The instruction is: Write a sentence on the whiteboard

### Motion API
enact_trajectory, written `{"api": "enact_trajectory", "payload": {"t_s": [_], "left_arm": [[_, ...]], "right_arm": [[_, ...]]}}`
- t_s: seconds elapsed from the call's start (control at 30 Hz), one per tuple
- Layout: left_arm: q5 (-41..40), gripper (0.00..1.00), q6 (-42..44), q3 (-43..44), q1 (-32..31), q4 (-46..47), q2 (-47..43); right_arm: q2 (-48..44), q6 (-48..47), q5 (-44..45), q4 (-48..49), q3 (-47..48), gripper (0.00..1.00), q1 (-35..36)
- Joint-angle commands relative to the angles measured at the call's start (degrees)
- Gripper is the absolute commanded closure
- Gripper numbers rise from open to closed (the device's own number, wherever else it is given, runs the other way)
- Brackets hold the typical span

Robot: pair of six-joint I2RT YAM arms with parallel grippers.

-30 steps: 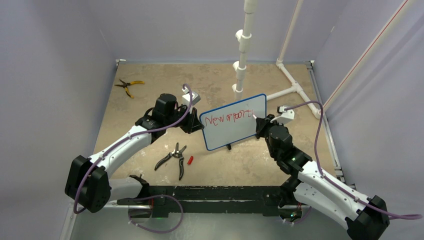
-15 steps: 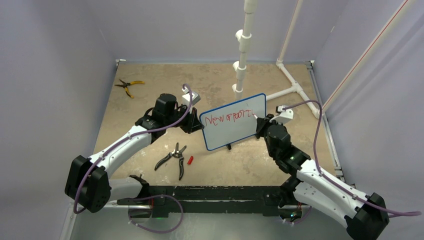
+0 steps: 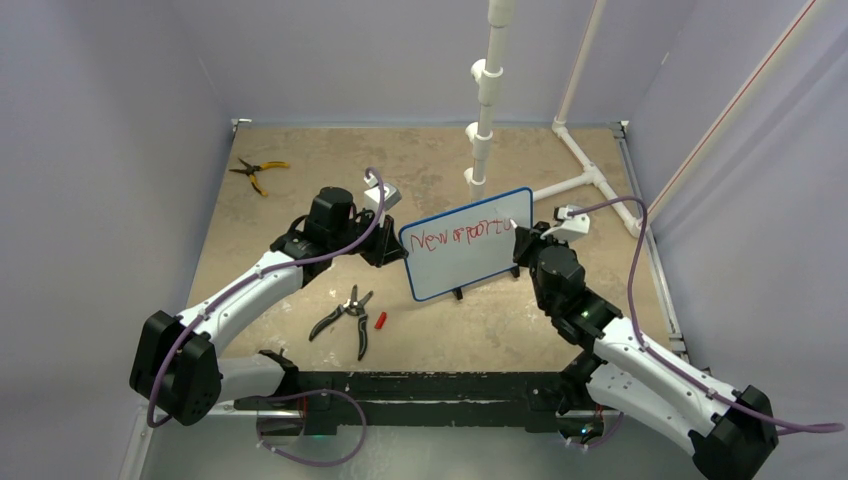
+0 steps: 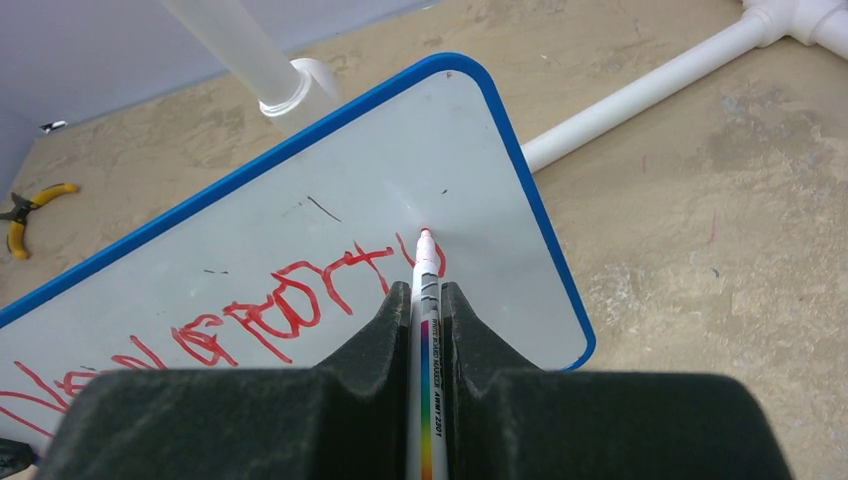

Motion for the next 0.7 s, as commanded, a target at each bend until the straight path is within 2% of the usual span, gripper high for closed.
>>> {"api": "enact_trajectory", "payload": {"t_s": [0.0,0.17,0.67], "left_arm": [[0.3,1.00,-0.2,-0.3,0.0,2.4,-1.1],[0.3,1.00,-0.2,-0.4,0.1,2.4,-1.1],[0.5,1.00,-0.2,-0.5,0.0,2.5,-1.0]], "right_arm": [[-0.7,-0.2,1.1,1.4,2.4,1.00,-0.2],[-2.9,0.0,2.3,0.6,1.8,1.00,-0.2],[-0.5,-0.4,1.3,2.4,1.2,1.00,-0.3]]}}
